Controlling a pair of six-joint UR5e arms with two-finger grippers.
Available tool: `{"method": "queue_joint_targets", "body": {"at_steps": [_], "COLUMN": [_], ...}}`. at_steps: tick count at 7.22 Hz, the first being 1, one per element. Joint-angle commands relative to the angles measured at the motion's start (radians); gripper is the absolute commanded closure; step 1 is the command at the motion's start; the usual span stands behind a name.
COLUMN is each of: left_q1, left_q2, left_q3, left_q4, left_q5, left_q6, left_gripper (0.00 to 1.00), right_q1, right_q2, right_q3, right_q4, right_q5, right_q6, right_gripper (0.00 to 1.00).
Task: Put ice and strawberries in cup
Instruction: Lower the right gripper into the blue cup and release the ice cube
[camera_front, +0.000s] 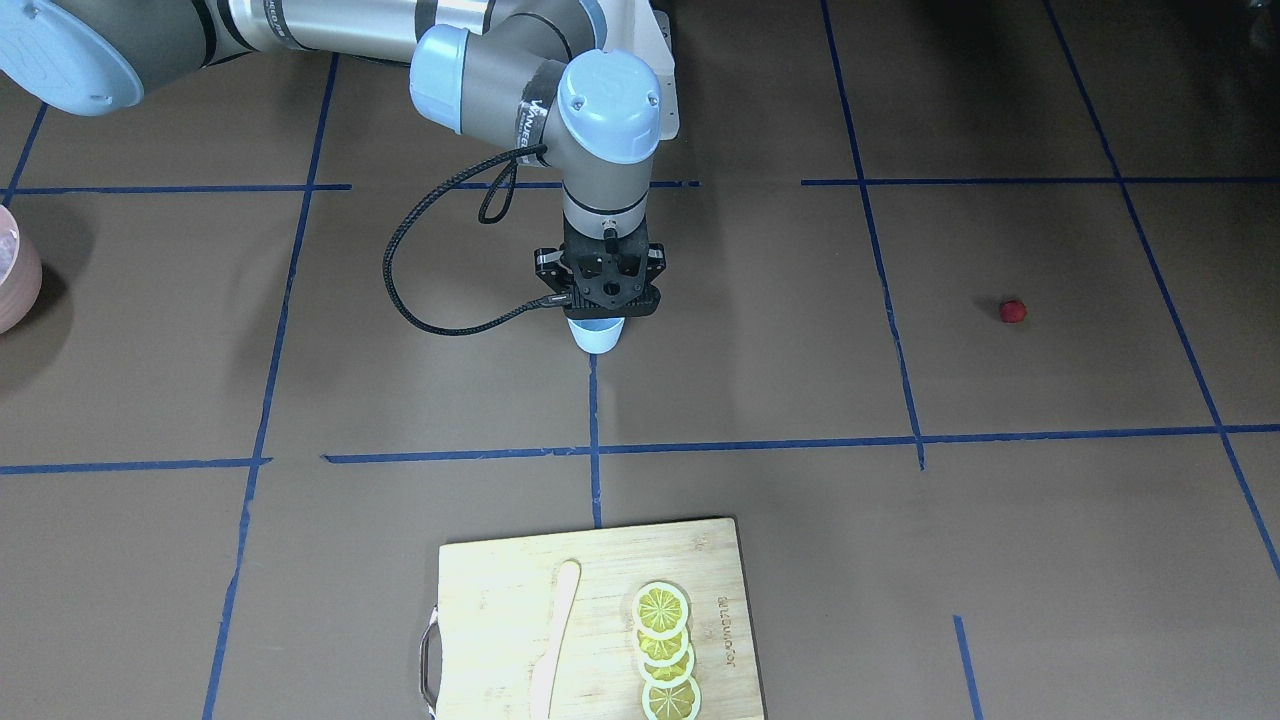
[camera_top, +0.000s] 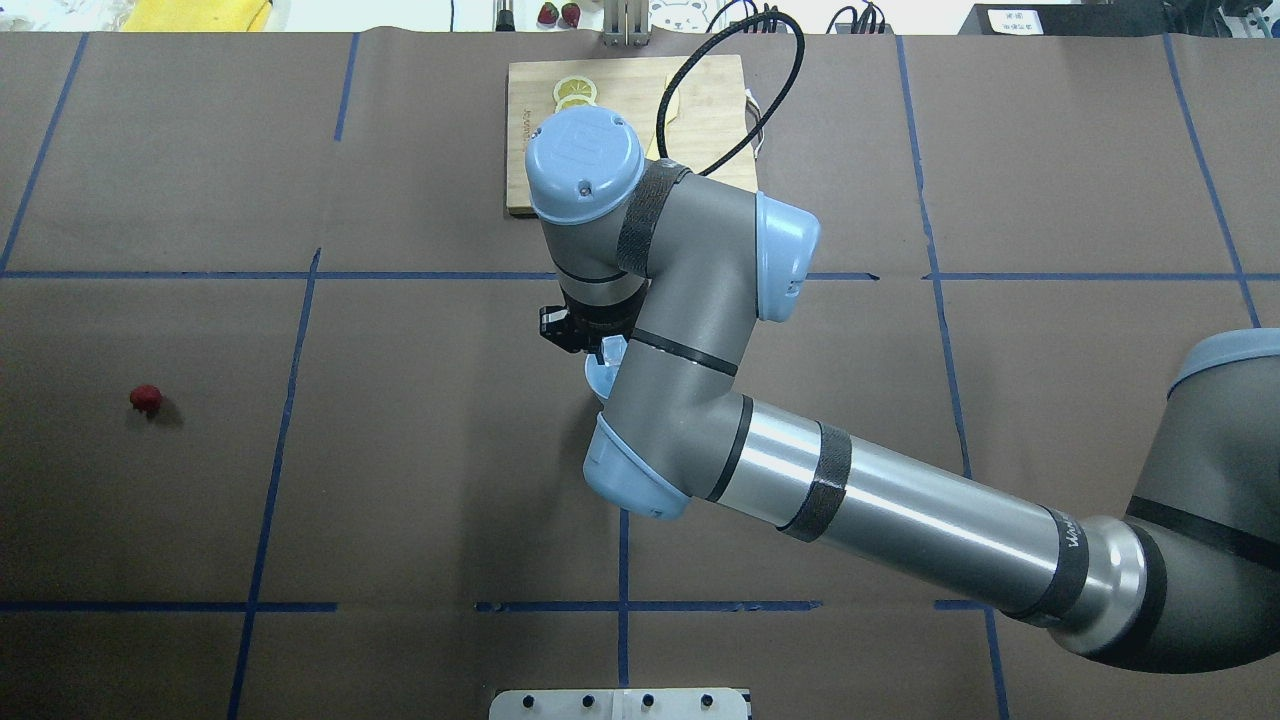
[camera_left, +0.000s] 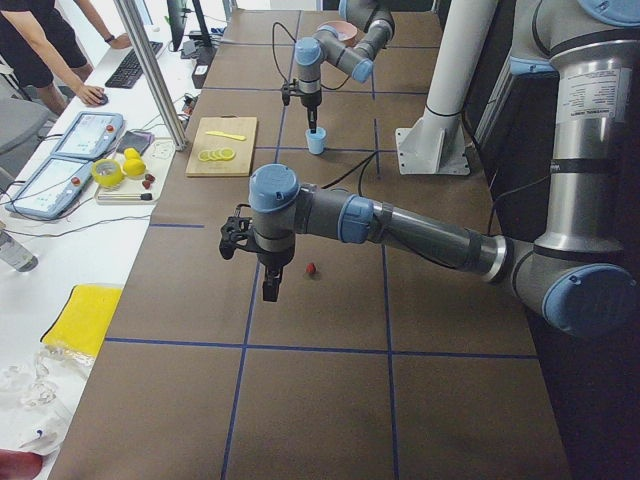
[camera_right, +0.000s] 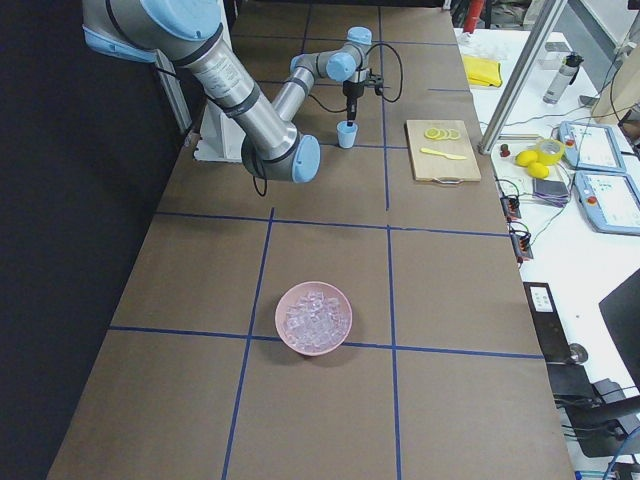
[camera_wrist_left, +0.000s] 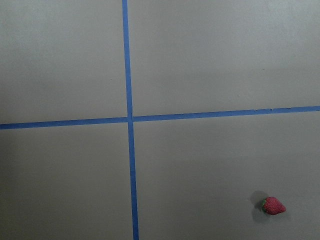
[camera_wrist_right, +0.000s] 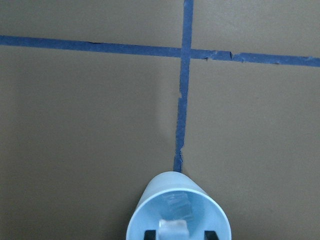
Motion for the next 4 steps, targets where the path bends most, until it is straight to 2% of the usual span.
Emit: {"method": "queue_joint_targets", "body": {"at_steps": [1, 2, 3, 4], "left_q1": [0.0, 0.0, 0.0, 0.002], "left_q2": [-0.008, -0.009, -0.014, -0.019], "left_q3": [0.001, 0.001, 0.003, 0.001], "left_q4": [0.0, 0.0, 0.0, 0.0], "left_q5": [0.0, 0.0, 0.0, 0.0], "left_q6": [0.0, -0.002, -0.002, -0.003], "left_gripper": [0.0, 0.0, 0.0, 0.0], "right_q1": [-0.001, -0.001, 0.0, 0.015], "right_q2": [-0.004, -0.002, -0.002, -0.03], "right_q3": [0.001, 0.001, 0.015, 0.065], "right_q4": [0.0, 0.0, -0.002, -0.003], "right_q5": [-0.002, -0.001, 0.002, 0.002], "right_q6": [0.001, 0.001, 0.001, 0.001], "right_gripper": [0.31, 0.29, 0.11, 0.01]}}
